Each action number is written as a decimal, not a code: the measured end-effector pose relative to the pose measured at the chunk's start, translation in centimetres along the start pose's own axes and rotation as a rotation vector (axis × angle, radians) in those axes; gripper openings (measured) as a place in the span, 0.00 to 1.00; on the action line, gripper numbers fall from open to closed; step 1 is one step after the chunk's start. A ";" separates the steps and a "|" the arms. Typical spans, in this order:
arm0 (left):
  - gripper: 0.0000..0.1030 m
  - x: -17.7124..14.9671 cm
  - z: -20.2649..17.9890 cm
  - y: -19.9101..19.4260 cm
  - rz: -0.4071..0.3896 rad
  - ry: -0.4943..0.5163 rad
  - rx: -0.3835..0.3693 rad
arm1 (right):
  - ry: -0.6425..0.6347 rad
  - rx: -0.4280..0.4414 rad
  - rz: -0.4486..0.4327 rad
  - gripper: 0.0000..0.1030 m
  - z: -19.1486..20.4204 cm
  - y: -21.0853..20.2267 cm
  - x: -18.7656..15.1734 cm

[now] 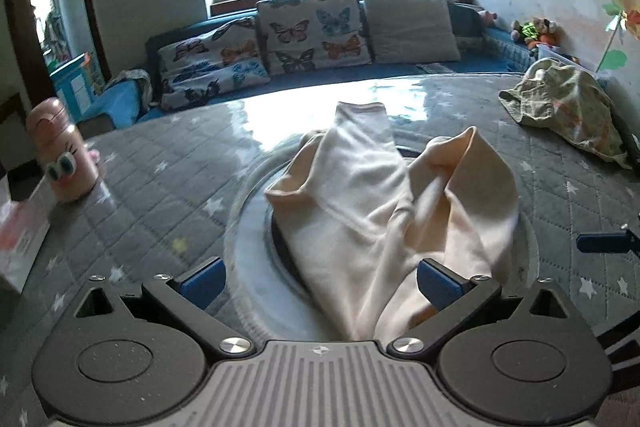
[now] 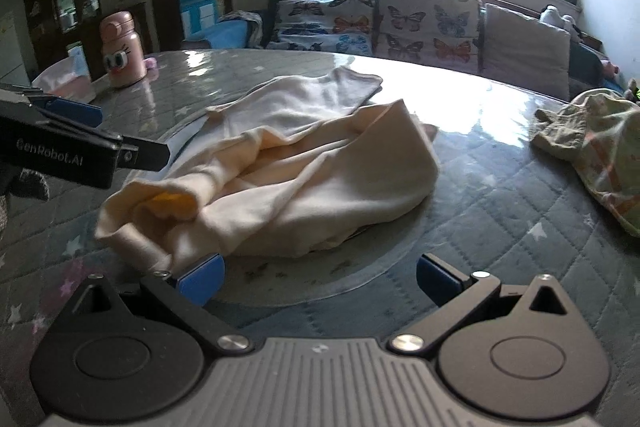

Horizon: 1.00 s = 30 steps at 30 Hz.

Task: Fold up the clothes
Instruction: 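Close the left gripper on the sweatshirt while the right gripper grasps another edge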

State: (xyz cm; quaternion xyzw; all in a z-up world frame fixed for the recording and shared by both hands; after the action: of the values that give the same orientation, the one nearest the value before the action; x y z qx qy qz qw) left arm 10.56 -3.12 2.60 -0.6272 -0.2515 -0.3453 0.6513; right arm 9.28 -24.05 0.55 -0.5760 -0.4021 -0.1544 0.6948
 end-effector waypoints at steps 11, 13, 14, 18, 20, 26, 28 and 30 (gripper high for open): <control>0.74 2.2 -2.7 3.8 0.014 0.079 -0.083 | 0.122 -0.078 -0.034 0.97 -5.5 2.0 4.0; 0.65 2.3 -3.0 4.5 0.023 0.089 -0.100 | 0.128 -0.082 -0.040 0.94 -5.9 2.6 4.8; 0.57 2.3 -3.1 5.0 0.031 0.094 -0.105 | 0.129 -0.084 -0.044 0.92 -6.1 3.0 5.3; 0.41 2.4 -2.9 6.6 0.067 0.084 -0.122 | 0.127 -0.084 -0.054 0.87 -6.2 4.6 7.2; 0.28 2.3 -2.9 6.9 0.071 0.086 -0.136 | 0.116 -0.077 -0.061 0.82 -6.0 5.7 8.3; 0.28 2.2 -2.8 7.1 0.070 0.102 -0.164 | 0.069 -0.057 -0.025 0.65 -5.2 9.4 10.1; 0.32 2.4 -3.0 7.2 0.061 0.117 -0.171 | 0.063 -0.043 0.001 0.51 -5.0 10.6 10.1; 0.31 2.5 -3.3 7.3 0.055 0.130 -0.175 | 0.074 -0.033 0.015 0.36 -5.1 11.2 10.0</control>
State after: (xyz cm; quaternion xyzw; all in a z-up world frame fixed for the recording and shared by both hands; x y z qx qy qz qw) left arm 17.45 -6.87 -0.48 -0.6645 -0.1602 -0.3880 0.6183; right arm 25.07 -23.07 0.29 -0.5842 -0.3693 -0.1771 0.7007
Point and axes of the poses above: each gripper's, at about its wrist camera, not at the fingertips, and y roughly the way its jaws point, z to its left, x to its top, the point moved 1 cm from there along y, roughly the way its jaws point, and after that the axes turned 1 degree about -z, right-handed, at the moved point
